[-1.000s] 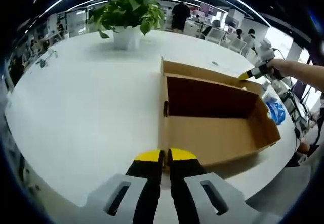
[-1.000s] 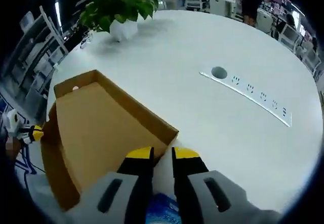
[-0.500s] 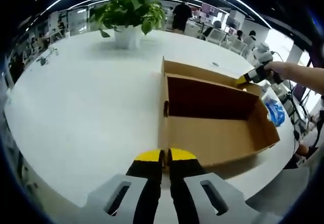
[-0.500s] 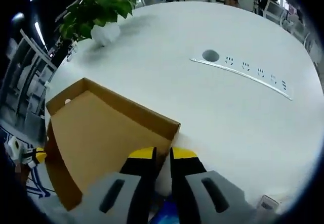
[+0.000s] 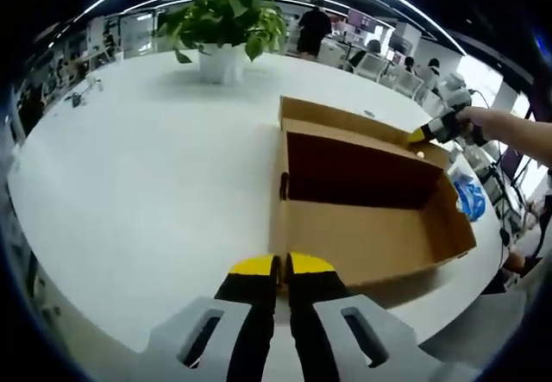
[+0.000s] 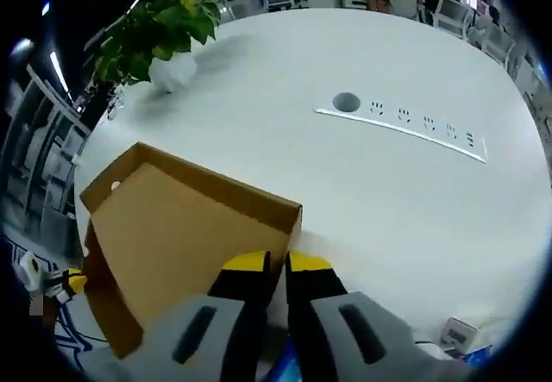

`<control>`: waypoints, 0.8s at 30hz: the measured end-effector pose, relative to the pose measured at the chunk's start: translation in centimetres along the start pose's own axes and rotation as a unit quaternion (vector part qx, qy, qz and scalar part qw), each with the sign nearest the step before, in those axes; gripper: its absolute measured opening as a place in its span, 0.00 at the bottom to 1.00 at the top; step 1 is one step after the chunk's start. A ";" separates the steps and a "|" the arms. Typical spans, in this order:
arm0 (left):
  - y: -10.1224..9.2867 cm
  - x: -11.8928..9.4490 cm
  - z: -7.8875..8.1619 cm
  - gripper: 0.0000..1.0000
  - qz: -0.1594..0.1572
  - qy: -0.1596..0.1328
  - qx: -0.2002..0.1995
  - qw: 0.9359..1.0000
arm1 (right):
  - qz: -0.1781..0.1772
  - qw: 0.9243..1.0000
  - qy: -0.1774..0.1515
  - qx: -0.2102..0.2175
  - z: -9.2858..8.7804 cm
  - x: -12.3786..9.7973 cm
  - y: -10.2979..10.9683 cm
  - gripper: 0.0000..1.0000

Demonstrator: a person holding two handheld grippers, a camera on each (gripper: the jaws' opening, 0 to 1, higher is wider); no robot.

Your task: Operate the shoe box by opening the lid, removing the specified soft item, and placing it in the target area until the item is outside and the box remains undamaged.

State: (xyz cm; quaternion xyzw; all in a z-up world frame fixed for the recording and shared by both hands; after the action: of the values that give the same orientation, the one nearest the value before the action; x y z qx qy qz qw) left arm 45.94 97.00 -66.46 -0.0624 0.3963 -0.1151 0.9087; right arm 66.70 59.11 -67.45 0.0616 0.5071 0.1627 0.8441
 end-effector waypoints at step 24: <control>-0.2 -0.2 -0.1 0.01 0.004 0.001 0.000 1.000 | 0.011 0.997 -0.074 -0.013 1.7 -5.0 1.5 0.01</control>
State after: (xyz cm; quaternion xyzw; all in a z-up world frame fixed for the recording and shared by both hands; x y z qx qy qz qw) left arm 45.75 96.88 -66.35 -0.0610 0.3971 -0.1115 0.9089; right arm 65.67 58.95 -62.05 0.0684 0.4405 0.1734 0.8782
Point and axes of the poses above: the point that each gripper's makers call its tool centre point, and the gripper's own axes: x roughly forward along the fingers, y roughly to its left, z roughly out of its top, the point moved 8 cm from there along -x, roughly backward along the fingers, and after that the axes turned 1 degree about -y, right-handed, at the moved point
